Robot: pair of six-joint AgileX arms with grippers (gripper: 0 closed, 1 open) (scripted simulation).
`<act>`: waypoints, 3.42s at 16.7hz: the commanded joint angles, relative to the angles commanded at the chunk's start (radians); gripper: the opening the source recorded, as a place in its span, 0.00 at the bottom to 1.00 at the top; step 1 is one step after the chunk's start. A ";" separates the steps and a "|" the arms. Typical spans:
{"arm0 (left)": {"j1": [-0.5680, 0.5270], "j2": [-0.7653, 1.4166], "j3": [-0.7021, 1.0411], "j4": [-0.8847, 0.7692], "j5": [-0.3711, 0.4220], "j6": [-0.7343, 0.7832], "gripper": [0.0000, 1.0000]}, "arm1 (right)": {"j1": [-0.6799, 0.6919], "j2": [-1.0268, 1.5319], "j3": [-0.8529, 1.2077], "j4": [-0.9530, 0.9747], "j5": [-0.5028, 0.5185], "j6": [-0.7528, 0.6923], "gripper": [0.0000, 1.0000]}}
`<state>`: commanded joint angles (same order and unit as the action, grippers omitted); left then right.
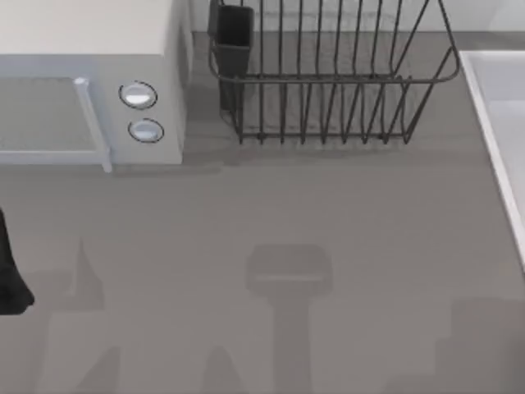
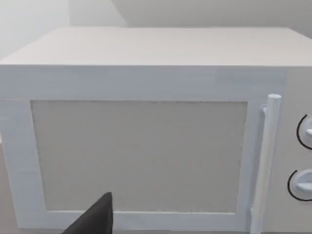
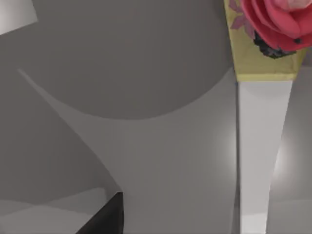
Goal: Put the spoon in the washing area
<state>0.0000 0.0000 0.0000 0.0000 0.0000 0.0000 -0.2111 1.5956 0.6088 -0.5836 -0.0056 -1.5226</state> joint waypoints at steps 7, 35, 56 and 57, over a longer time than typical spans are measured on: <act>0.000 0.000 0.000 0.000 0.000 0.000 1.00 | 0.000 0.000 0.000 0.000 0.000 0.000 0.02; 0.000 0.000 0.000 0.000 0.000 0.000 1.00 | -0.004 -0.231 0.335 -0.574 0.011 0.034 0.00; 0.000 0.000 0.000 0.000 0.000 0.000 1.00 | 0.062 1.011 2.067 -1.059 0.025 0.109 0.00; 0.000 0.000 0.000 0.000 0.000 0.000 1.00 | 0.066 1.046 2.113 -1.069 0.025 0.115 0.00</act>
<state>0.0000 0.0000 0.0000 0.0000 0.0000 0.0000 -0.1452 2.6412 2.7219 -1.6522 0.0196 -1.4071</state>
